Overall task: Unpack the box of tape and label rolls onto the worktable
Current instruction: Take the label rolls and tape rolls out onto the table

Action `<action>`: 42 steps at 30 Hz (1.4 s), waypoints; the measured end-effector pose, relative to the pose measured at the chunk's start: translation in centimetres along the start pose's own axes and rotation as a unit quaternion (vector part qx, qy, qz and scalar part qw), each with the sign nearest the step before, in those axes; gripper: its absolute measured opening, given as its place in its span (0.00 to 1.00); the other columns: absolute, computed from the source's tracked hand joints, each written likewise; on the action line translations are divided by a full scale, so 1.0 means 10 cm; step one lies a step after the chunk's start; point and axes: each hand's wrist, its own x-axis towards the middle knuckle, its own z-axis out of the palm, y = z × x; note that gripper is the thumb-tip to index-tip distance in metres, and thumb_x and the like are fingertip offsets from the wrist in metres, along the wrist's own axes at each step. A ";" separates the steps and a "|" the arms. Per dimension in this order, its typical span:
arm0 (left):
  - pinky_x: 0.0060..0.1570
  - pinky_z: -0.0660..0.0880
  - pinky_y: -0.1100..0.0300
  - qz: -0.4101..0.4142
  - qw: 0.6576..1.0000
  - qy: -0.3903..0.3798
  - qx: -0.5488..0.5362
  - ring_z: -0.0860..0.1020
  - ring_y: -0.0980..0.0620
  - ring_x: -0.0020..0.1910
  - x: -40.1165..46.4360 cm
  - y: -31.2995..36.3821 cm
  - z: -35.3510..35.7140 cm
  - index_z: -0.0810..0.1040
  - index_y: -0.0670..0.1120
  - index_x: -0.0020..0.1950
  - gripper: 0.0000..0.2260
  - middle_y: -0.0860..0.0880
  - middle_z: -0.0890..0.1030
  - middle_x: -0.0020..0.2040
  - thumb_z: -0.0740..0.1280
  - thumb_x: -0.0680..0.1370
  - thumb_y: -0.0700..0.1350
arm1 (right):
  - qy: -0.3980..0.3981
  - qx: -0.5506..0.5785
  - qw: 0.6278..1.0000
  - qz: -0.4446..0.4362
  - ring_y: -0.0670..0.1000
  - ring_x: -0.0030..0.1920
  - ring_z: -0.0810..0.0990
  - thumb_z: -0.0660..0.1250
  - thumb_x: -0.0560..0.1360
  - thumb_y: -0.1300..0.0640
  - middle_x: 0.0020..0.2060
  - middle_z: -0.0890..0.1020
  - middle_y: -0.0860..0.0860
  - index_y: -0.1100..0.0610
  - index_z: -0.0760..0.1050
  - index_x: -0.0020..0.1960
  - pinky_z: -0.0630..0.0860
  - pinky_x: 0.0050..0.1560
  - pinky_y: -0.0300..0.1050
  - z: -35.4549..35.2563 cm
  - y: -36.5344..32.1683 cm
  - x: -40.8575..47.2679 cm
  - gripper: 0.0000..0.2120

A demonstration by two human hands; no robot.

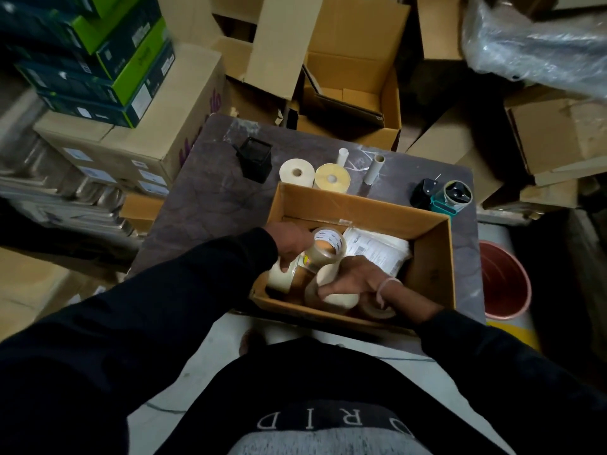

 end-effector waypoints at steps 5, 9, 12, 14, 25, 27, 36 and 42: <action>0.64 0.73 0.49 0.049 0.997 0.038 -0.055 0.76 0.43 0.64 0.06 -0.14 -0.18 0.73 0.44 0.71 0.30 0.45 0.77 0.67 0.79 0.71 0.45 | -0.005 0.036 0.999 -0.002 0.53 0.47 0.84 0.79 0.60 0.39 0.50 0.83 0.50 0.49 0.78 0.57 0.85 0.38 0.56 -0.57 -0.14 -0.38 0.29; 0.50 0.80 0.66 0.094 0.975 0.031 -0.198 0.84 0.56 0.47 -0.03 -0.22 -0.51 0.76 0.35 0.65 0.22 0.41 0.84 0.56 0.76 0.73 0.33 | -0.016 0.095 0.995 -0.038 0.61 0.46 0.86 0.79 0.63 0.40 0.49 0.85 0.56 0.50 0.79 0.56 0.82 0.46 0.55 -1.17 -0.19 -0.67 0.26; 0.45 0.77 0.71 0.105 0.944 0.152 -0.275 0.83 0.65 0.40 -0.17 -0.35 -0.75 0.81 0.42 0.58 0.14 0.50 0.86 0.49 0.77 0.74 0.38 | 0.057 0.141 0.987 -0.044 0.55 0.44 0.84 0.81 0.57 0.41 0.48 0.84 0.54 0.48 0.77 0.56 0.82 0.49 0.61 -1.61 -0.26 -0.70 0.31; 0.46 0.79 0.63 0.101 0.906 0.271 -0.308 0.83 0.58 0.43 -0.19 -0.46 -0.82 0.82 0.46 0.54 0.09 0.53 0.85 0.46 0.76 0.75 0.43 | 0.107 0.165 0.980 -0.042 0.56 0.49 0.84 0.82 0.54 0.40 0.51 0.83 0.55 0.45 0.77 0.56 0.83 0.50 0.62 -1.88 -0.32 -0.63 0.33; 0.49 0.74 0.49 -0.083 0.903 0.316 -0.279 0.80 0.37 0.54 0.37 -0.55 -0.52 0.80 0.41 0.52 0.17 0.39 0.79 0.57 0.58 0.85 0.51 | 0.184 0.061 0.974 0.113 0.56 0.49 0.80 0.82 0.59 0.45 0.52 0.81 0.55 0.58 0.78 0.56 0.83 0.49 0.52 -1.90 -0.33 0.92 0.32; 0.45 0.73 0.51 -0.083 0.902 0.329 -0.266 0.80 0.39 0.51 0.39 -0.56 -0.52 0.80 0.41 0.50 0.16 0.40 0.80 0.53 0.58 0.85 0.51 | 0.172 0.077 0.974 0.127 0.55 0.50 0.79 0.83 0.58 0.50 0.50 0.80 0.53 0.57 0.77 0.53 0.82 0.51 0.52 -1.85 -0.19 1.24 0.28; 0.42 0.69 0.55 -0.090 0.886 0.369 -0.266 0.81 0.41 0.49 0.47 -0.59 -0.44 0.81 0.44 0.51 0.15 0.42 0.84 0.51 0.60 0.84 0.52 | 0.214 0.116 0.962 0.127 0.57 0.59 0.77 0.85 0.52 0.57 0.57 0.79 0.53 0.53 0.74 0.61 0.78 0.59 0.54 -1.59 -0.03 1.78 0.40; 0.41 0.67 0.57 -0.090 0.879 0.376 -0.279 0.81 0.41 0.48 0.46 -0.58 -0.46 0.81 0.44 0.50 0.15 0.41 0.84 0.49 0.61 0.84 0.52 | 0.182 0.129 0.966 0.131 0.52 0.52 0.80 0.87 0.44 0.48 0.58 0.81 0.51 0.51 0.77 0.59 0.78 0.40 0.44 -1.65 0.47 2.27 0.45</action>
